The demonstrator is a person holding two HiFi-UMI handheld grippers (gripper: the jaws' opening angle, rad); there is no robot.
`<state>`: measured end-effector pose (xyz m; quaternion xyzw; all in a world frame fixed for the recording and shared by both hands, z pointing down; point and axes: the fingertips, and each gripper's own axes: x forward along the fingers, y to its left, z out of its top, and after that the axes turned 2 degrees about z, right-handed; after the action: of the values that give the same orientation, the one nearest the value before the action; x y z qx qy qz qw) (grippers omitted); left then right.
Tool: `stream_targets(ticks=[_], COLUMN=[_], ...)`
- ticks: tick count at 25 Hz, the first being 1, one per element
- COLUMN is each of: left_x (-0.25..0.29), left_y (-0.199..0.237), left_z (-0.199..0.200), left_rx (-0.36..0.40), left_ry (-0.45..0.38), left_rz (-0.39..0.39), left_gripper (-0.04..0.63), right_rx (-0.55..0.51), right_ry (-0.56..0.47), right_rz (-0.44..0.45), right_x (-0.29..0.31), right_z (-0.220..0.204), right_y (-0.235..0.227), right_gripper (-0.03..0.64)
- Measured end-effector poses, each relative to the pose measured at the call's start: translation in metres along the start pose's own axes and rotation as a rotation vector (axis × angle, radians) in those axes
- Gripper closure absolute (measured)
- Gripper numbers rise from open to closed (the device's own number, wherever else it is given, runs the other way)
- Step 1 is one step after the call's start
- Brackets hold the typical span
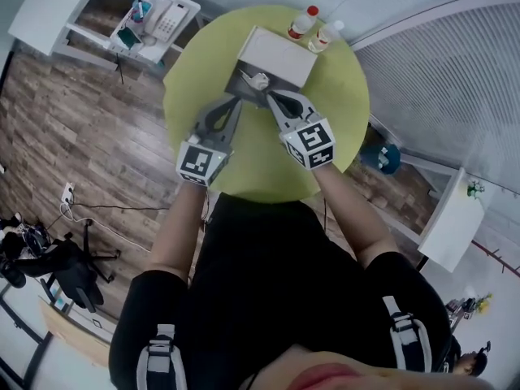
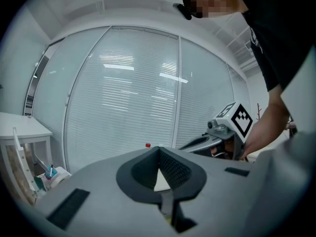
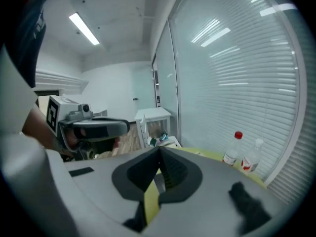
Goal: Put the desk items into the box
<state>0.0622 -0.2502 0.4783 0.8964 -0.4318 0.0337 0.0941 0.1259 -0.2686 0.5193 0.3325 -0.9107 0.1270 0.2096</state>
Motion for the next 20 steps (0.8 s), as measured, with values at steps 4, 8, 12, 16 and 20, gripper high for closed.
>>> stream_targets(ticks=[4,8,12,16,20], left_x=[-0.003,-0.002,-0.01,-0.013,-0.008], left_y=[-0.026,-0.049,-0.073,-0.09,-0.104], left_z=[0.021,0.042,0.064,0.077,0.084], left_rx=[0.016,0.041,0.056,0.067,0.084], left_ry=[-0.002,-0.007,-0.028,-0.036,-0.04], left_rz=[-0.024,-0.044,-0.05,-0.043,-0.047], left_gripper=[0.584,0.584,0.583,0.584,0.584], right_rx=[-0.067,-0.105,-0.119,-0.123,-0.131], right_ry=[-0.132,-0.232,-0.266,-0.284,-0.293], right_rz=[0.022,0.038,0.059,0.087,0.103], right_x=[-0.04,-0.078,-0.107,-0.126,-0.137], right_z=[0.044,0.071,0.078,0.08,0.083], right_y=[0.015,0.024,0.033,0.036,0.036], right_gripper=[0.6,0.6,0.6,0.601,0.601])
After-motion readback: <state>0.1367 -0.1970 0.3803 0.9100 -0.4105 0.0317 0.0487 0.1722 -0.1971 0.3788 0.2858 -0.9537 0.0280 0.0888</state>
